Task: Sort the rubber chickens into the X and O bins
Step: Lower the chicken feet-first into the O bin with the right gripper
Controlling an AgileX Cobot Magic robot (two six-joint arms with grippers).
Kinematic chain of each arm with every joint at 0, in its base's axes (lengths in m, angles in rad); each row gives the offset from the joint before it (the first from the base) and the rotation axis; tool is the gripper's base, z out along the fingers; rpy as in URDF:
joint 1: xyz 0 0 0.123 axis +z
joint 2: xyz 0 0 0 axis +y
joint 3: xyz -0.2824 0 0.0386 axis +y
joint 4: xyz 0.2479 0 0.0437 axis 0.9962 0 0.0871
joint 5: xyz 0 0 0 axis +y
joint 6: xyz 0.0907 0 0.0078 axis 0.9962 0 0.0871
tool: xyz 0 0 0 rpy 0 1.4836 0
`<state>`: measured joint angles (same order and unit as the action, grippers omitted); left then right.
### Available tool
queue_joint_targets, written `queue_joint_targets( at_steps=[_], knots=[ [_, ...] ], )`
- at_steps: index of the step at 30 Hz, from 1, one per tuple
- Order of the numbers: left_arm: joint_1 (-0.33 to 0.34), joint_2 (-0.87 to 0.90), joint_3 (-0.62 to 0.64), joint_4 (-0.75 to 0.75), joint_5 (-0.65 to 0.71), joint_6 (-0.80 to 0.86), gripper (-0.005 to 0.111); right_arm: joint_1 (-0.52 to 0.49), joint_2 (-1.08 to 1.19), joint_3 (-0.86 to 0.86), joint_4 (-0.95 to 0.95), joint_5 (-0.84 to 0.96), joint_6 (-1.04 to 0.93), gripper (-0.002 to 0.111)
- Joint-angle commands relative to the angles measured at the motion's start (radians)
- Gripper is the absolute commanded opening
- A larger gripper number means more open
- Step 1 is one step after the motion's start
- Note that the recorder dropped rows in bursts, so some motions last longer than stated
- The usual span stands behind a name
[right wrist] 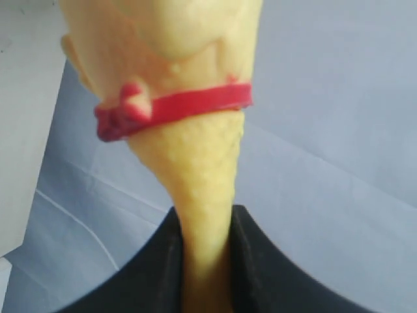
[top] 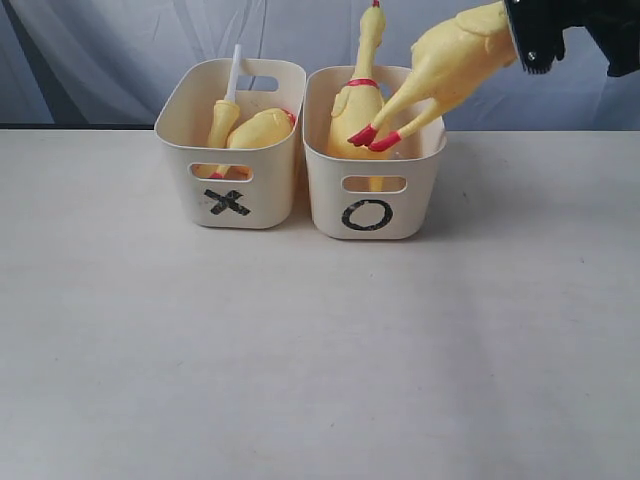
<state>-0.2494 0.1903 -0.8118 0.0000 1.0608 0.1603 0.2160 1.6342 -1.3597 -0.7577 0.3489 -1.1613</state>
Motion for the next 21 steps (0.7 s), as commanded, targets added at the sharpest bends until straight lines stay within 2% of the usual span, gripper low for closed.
queue_joint_targets(
  at_steps=[1, 12, 21],
  knots=[
    [-0.004, -0.004, 0.006, -0.013, -0.01, 0.003, 0.0, 0.052, 0.017, -0.012, -0.077, -0.009, 0.011, -0.001],
    [-0.004, -0.004, 0.006, -0.013, -0.008, 0.003, 0.0, 0.147, 0.08, -0.012, -0.211, 0.043, 0.038, -0.001],
    [-0.004, -0.004, 0.006, -0.013, -0.008, 0.003, 0.0, 0.192, 0.104, -0.012, -0.235, 0.031, 0.038, -0.001]
  ],
)
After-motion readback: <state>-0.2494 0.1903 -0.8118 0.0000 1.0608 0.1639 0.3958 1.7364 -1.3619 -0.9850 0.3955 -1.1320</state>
